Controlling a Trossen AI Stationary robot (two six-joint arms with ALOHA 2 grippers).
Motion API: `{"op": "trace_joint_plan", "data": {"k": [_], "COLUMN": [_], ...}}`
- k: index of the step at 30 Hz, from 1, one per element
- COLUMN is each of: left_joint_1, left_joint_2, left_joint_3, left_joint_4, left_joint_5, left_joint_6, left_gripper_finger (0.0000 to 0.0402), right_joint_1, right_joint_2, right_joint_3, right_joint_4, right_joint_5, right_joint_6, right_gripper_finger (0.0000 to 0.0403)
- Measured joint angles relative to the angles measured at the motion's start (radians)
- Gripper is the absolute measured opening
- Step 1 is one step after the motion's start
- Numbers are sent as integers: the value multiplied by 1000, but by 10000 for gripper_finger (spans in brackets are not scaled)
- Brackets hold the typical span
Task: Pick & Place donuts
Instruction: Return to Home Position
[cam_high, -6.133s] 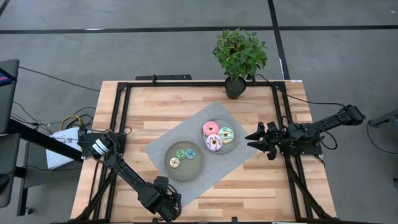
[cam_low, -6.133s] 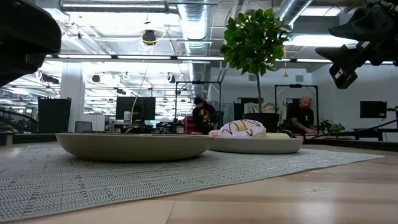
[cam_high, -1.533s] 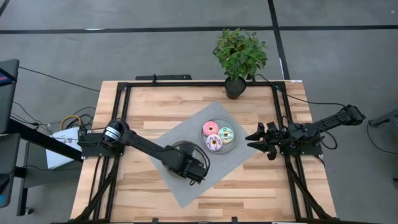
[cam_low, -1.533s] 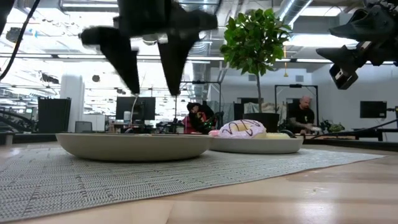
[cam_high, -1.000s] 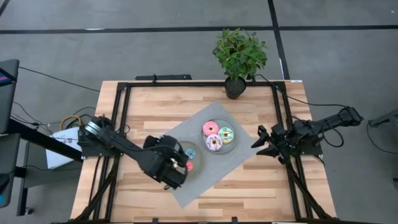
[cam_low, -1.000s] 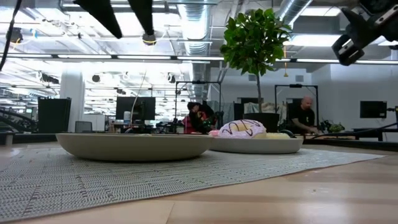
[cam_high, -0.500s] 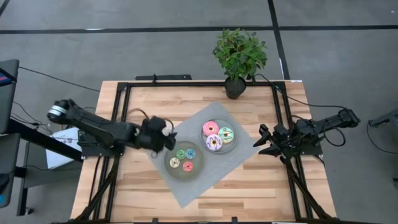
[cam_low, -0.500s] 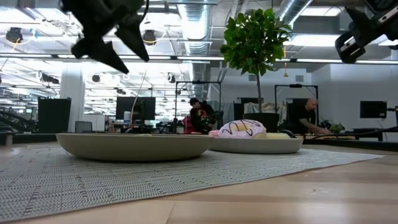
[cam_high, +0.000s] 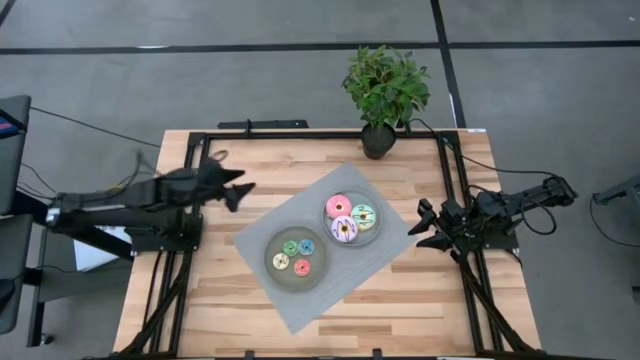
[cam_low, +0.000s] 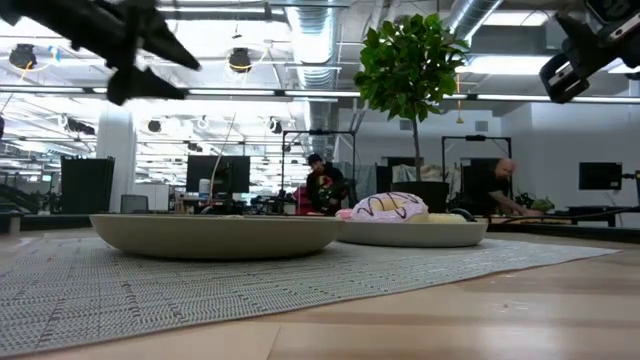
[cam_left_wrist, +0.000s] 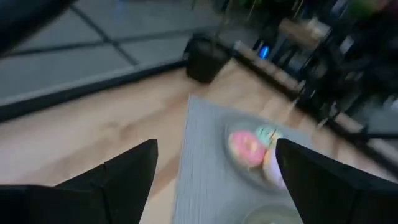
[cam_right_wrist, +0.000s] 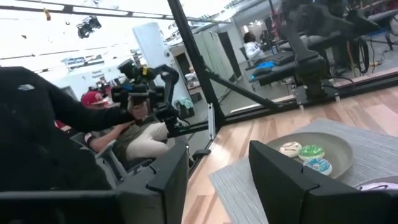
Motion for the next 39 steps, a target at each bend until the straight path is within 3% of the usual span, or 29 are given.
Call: {"op": "trace_joint_plan", "data": {"k": [8,19,29,39], "left_joint_1": [-81,-182,-182,-182], "left_joint_2": [-303,-502,-523,-522], "left_joint_3": [-98,-326,-407,-414], "left_joint_4": [-10,71,101,121], "left_joint_5": [121,19,-18,-18], "left_joint_6": [40,47,58,152], "left_gripper_finger": [320,320,320,320], "right_joint_1": [0,0,-30,-100], "right_joint_2": [0,0,0,0], "right_joint_3": [0,0,0,-1], "right_joint_4": [3,37,34,-86], "right_joint_5": [89,89,82,81], "right_joint_6": [-70,-231,-336,-282], "right_gripper_finger": [160,153,145,137]}}
